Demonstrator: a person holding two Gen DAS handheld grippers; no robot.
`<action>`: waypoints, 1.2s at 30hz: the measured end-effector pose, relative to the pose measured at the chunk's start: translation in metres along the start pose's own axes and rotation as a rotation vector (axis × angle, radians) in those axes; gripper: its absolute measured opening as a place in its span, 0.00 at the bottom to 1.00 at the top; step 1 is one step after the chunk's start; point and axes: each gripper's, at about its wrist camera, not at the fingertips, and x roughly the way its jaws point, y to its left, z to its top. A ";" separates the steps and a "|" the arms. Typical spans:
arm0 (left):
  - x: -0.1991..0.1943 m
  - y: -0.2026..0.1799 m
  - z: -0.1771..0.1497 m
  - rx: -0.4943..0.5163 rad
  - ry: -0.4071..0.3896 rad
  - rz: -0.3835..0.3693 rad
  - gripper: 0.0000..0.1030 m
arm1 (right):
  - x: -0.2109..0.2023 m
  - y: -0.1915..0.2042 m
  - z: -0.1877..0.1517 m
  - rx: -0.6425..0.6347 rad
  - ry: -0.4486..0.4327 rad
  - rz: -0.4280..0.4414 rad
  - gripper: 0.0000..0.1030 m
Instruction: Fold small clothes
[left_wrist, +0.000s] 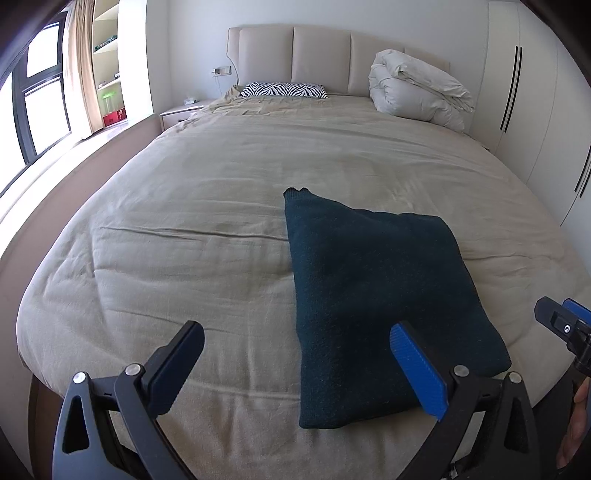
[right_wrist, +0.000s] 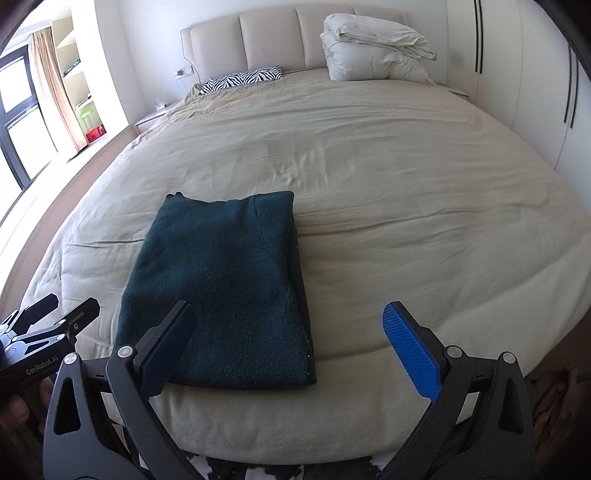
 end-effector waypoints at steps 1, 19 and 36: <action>0.000 0.000 0.000 -0.001 0.001 0.002 1.00 | 0.001 0.001 0.000 -0.002 0.000 0.000 1.00; 0.002 0.001 -0.002 -0.003 0.005 0.003 1.00 | 0.006 0.009 -0.003 -0.016 0.010 -0.003 1.00; 0.003 0.001 -0.003 0.001 0.008 0.001 1.00 | 0.006 0.010 -0.004 -0.013 0.011 -0.003 1.00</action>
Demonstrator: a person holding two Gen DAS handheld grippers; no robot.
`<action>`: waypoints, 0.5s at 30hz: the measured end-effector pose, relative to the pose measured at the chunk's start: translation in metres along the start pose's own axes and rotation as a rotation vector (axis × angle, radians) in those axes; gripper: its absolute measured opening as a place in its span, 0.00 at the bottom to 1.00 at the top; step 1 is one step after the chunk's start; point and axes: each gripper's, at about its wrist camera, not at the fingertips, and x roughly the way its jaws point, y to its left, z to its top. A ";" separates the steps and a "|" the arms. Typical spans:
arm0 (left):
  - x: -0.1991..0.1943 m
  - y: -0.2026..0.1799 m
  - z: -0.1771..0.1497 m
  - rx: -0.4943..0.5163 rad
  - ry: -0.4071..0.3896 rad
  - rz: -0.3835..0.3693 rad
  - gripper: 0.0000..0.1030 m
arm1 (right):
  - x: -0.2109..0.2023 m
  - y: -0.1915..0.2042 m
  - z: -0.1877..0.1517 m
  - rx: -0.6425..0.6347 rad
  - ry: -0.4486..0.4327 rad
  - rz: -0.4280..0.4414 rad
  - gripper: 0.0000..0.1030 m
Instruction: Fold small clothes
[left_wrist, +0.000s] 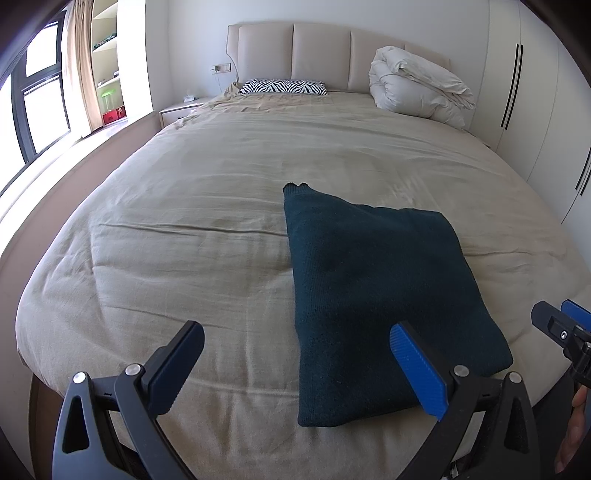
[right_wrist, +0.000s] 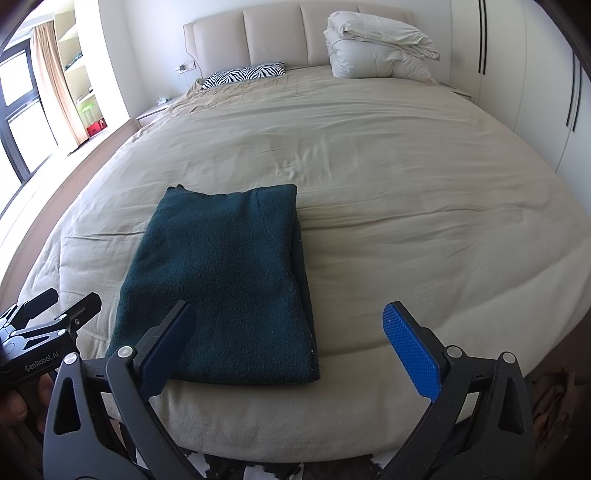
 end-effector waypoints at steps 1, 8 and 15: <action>0.000 0.000 0.000 0.000 0.001 0.000 1.00 | 0.000 0.000 0.000 -0.001 0.001 0.001 1.00; 0.000 0.000 -0.001 0.000 0.003 -0.001 1.00 | 0.000 0.000 0.000 -0.001 0.000 0.001 1.00; 0.002 0.002 -0.002 0.001 0.009 -0.004 1.00 | 0.001 -0.001 -0.001 0.001 0.003 0.001 1.00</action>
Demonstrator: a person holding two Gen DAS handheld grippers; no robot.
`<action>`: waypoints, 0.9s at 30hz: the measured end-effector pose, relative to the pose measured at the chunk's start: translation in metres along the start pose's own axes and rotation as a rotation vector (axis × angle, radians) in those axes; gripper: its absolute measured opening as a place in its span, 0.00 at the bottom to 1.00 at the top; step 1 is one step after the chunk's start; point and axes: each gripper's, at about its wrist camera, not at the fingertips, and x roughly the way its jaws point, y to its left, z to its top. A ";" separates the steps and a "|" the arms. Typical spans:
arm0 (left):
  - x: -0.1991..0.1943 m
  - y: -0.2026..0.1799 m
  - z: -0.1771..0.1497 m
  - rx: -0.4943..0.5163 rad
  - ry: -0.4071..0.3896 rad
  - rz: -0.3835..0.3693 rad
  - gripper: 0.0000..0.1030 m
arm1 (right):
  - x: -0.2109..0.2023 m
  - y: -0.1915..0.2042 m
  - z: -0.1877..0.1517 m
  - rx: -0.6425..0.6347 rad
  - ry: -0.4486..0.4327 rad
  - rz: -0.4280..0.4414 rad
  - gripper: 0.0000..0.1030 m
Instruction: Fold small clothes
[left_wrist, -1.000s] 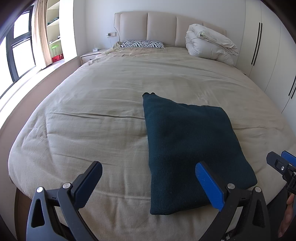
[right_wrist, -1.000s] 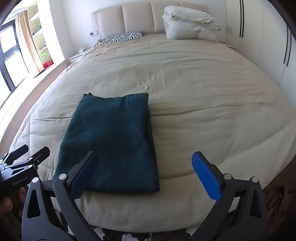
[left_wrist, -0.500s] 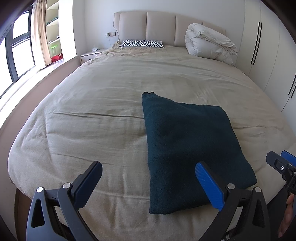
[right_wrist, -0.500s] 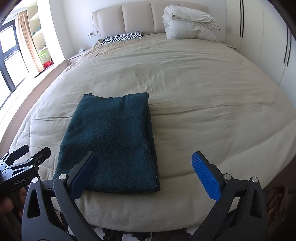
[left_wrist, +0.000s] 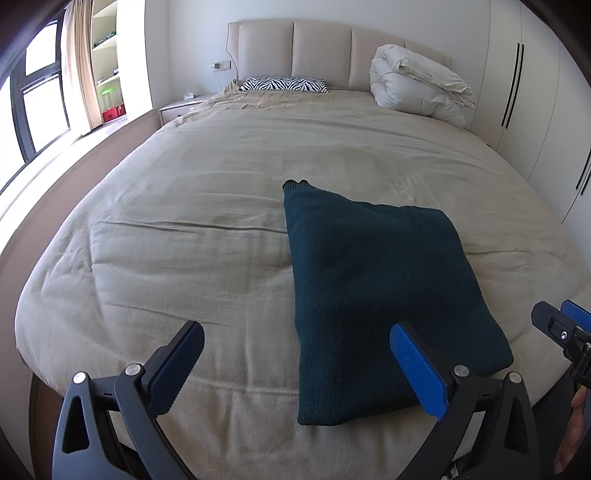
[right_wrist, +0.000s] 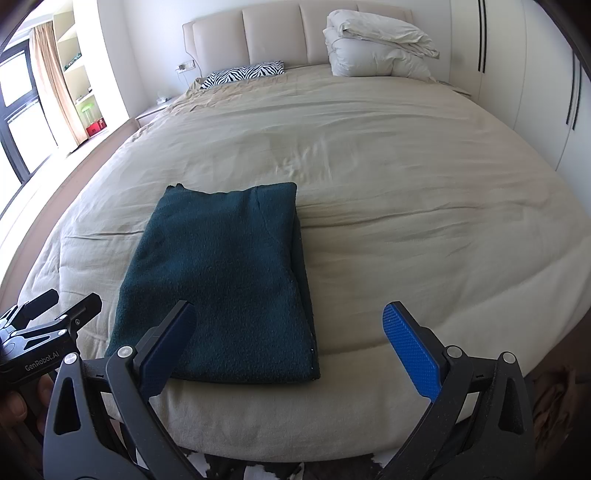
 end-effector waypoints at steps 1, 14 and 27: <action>0.000 0.000 0.000 0.000 0.000 0.000 1.00 | 0.000 0.000 0.000 0.000 0.000 0.000 1.00; 0.000 0.000 0.000 0.001 0.001 0.001 1.00 | 0.000 0.000 -0.003 0.000 0.005 0.000 1.00; 0.001 0.001 0.000 0.001 0.003 0.001 1.00 | 0.001 -0.001 -0.003 0.002 0.007 0.000 1.00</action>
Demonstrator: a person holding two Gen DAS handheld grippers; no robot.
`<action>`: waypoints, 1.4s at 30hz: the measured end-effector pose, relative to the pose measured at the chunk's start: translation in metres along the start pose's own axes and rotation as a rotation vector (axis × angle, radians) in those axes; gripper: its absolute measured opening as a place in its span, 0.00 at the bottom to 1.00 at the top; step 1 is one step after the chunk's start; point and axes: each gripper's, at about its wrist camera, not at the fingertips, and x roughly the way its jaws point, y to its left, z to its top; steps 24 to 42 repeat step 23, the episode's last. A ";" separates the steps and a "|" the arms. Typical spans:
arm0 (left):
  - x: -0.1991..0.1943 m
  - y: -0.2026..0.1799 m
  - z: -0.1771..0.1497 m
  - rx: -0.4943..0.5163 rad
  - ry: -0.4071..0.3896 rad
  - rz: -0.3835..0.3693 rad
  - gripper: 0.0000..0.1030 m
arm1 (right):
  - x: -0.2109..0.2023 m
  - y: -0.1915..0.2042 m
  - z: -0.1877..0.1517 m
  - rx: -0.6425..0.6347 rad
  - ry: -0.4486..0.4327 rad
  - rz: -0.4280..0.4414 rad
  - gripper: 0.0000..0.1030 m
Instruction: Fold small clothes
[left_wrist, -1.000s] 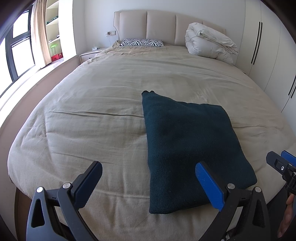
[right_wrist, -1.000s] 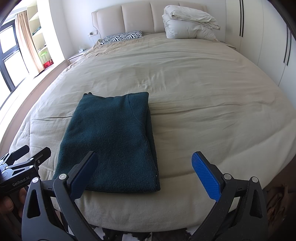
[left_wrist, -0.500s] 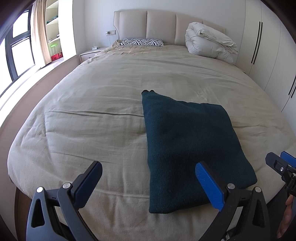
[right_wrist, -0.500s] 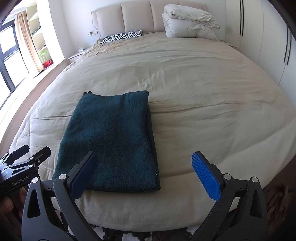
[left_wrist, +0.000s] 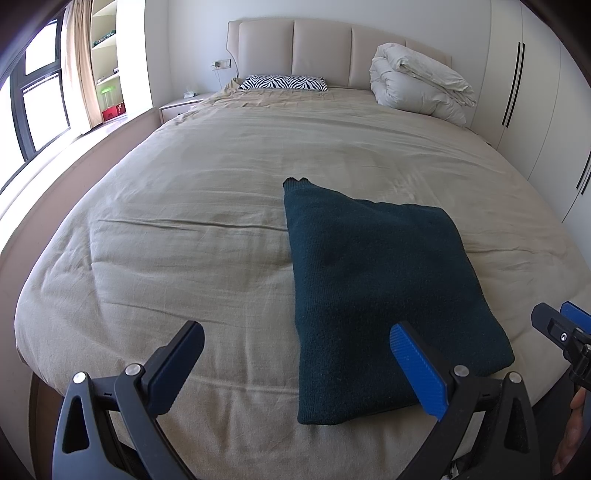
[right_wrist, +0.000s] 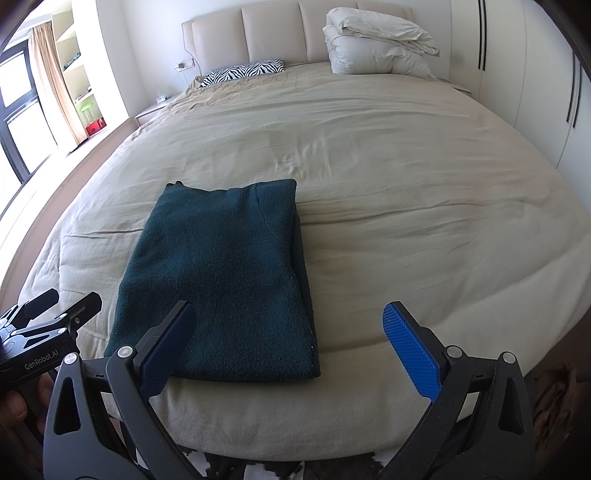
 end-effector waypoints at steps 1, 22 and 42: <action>0.000 0.000 0.000 0.001 0.000 -0.001 1.00 | 0.000 0.000 0.000 0.000 0.001 0.001 1.00; 0.001 0.004 0.002 0.008 -0.004 -0.001 1.00 | 0.000 0.000 0.000 0.001 0.001 0.001 1.00; 0.002 0.005 0.003 0.007 -0.003 -0.003 1.00 | 0.000 0.000 0.000 0.000 0.000 0.001 1.00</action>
